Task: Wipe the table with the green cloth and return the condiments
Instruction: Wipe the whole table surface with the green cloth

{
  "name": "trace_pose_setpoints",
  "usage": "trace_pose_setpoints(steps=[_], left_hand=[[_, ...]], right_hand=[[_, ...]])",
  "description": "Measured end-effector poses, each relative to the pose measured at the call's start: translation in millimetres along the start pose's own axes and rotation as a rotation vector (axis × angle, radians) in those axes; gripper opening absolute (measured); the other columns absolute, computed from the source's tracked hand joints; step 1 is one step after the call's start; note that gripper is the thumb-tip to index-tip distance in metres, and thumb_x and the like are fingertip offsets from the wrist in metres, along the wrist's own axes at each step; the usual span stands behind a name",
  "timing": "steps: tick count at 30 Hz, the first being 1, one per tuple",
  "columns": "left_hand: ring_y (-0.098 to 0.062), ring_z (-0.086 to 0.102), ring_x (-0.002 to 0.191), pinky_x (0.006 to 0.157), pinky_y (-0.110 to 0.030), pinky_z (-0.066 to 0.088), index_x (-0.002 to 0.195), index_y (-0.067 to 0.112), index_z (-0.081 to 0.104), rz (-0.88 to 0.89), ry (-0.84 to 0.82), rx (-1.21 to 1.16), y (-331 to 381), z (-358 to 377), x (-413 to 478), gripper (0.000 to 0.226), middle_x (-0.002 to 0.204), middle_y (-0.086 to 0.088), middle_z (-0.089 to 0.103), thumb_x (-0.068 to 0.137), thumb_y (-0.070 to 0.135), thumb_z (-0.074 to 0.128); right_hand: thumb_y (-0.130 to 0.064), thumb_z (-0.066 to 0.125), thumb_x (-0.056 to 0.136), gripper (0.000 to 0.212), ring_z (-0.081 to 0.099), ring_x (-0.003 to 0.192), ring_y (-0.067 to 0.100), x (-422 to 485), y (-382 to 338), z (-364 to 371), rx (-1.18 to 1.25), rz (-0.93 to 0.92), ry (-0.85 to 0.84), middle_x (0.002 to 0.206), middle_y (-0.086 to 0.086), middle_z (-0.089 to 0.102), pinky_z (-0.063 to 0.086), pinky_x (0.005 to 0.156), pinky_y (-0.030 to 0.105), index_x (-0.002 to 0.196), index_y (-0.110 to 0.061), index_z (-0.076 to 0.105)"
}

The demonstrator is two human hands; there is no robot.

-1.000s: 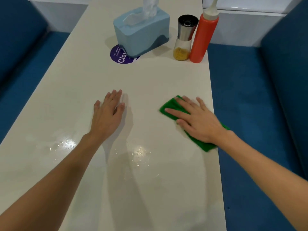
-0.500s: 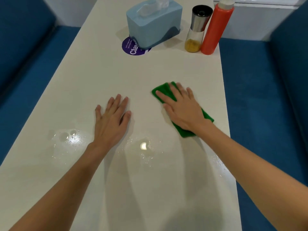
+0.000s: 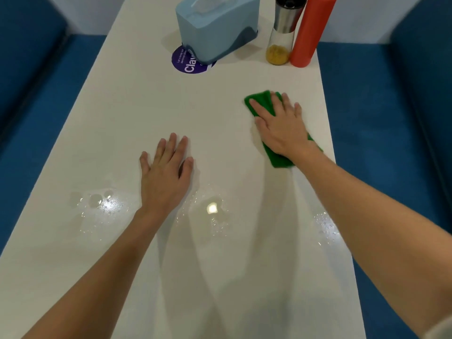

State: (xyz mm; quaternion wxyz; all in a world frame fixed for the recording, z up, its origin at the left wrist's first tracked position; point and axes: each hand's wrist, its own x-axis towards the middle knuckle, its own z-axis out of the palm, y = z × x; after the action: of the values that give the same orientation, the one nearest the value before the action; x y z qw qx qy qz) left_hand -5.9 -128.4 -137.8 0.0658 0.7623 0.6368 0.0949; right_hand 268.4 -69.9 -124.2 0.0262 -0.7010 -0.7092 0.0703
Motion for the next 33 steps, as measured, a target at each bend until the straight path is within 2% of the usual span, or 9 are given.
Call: trace_pose_setpoints(steps=[6,11,14,17,21,23,28,31,33], left_hand=[[-0.015,0.014,0.148,0.116,-0.047,0.004,0.149,0.027,0.033,-0.004,-0.021,-0.138,-11,-5,-3,0.051,0.159,0.001,0.023,0.1,0.041,0.026],[-0.019,0.015,0.147,0.115,-0.05,0.003,0.149,0.026,0.032,-0.065,0.01,-0.006,-38,-16,-17,0.057,0.159,-0.001,0.024,0.097,0.045,0.019],[-0.018,0.013,0.148,0.115,-0.05,0.003,0.151,0.029,0.026,-0.086,-0.007,0.003,-50,-19,-26,0.056,0.16,0.001,0.02,0.098,0.047,0.016],[-0.02,0.013,0.148,0.115,-0.05,0.006,0.151,0.029,0.027,-0.093,0.009,-0.014,-49,-18,-25,0.055,0.16,0.0,0.02,0.098,0.044,0.018],[-0.022,0.016,0.147,0.114,-0.051,0.008,0.15,0.026,0.029,-0.092,0.026,-0.011,-47,-18,-23,0.054,0.159,-0.002,0.023,0.099,0.041,0.02],[-0.022,0.017,0.147,0.114,-0.052,0.009,0.15,0.026,0.03,-0.089,0.023,-0.014,-49,-17,-23,0.054,0.159,-0.002,0.024,0.099,0.04,0.021],[-0.019,0.014,0.148,0.115,-0.049,0.006,0.15,0.03,0.027,-0.101,0.002,-0.035,-53,-16,-27,0.054,0.16,0.002,0.021,0.098,0.042,0.021],[-0.017,0.013,0.148,0.116,-0.048,0.005,0.15,0.031,0.027,-0.093,-0.004,-0.057,-54,-17,-27,0.054,0.16,0.003,0.019,0.099,0.044,0.02],[-0.016,0.012,0.148,0.116,-0.047,0.004,0.151,0.032,0.026,-0.09,-0.006,-0.063,-54,-18,-27,0.053,0.16,0.004,0.019,0.099,0.045,0.02]], right_hand=[[-0.041,0.021,0.101,0.048,0.006,0.146,0.032,-42,-72,18,-0.013,-0.298,0.001,0.16,0.006,0.012,0.003,0.115,0.052,0.149,-0.043,0.015],[-0.047,0.014,0.1,0.047,0.005,0.148,0.023,-104,-39,16,-0.075,-0.643,-0.089,0.16,-0.002,0.011,0.002,0.117,0.05,0.147,-0.049,0.016],[-0.05,0.013,0.099,0.047,0.004,0.148,0.019,-93,-4,5,-0.079,-0.61,-0.104,0.16,-0.007,0.008,0.0,0.117,0.05,0.146,-0.053,0.012],[-0.052,0.01,0.097,0.049,0.008,0.147,0.023,-55,9,-4,-0.061,-0.446,-0.086,0.16,-0.002,0.012,0.003,0.116,0.053,0.146,-0.052,0.013],[-0.043,0.017,0.099,0.05,0.009,0.145,0.032,-8,-23,3,-0.028,-0.203,-0.009,0.159,0.007,0.015,0.008,0.114,0.056,0.149,-0.044,0.015],[-0.04,0.021,0.101,0.05,0.006,0.145,0.034,0,-54,8,0.0,-0.168,-0.011,0.159,0.009,0.012,0.006,0.114,0.056,0.15,-0.041,0.015],[-0.041,0.022,0.101,0.048,0.007,0.146,0.032,-40,-114,23,-0.006,-0.416,-0.023,0.16,0.006,0.013,0.006,0.116,0.053,0.149,-0.044,0.017],[-0.044,0.017,0.1,0.048,0.008,0.147,0.028,-77,-97,24,-0.026,-0.644,-0.075,0.159,0.002,0.016,0.006,0.117,0.051,0.148,-0.046,0.02],[-0.046,0.015,0.1,0.047,0.007,0.148,0.022,-88,-66,19,-0.047,-0.702,-0.099,0.16,-0.003,0.014,0.004,0.117,0.049,0.146,-0.049,0.019]])
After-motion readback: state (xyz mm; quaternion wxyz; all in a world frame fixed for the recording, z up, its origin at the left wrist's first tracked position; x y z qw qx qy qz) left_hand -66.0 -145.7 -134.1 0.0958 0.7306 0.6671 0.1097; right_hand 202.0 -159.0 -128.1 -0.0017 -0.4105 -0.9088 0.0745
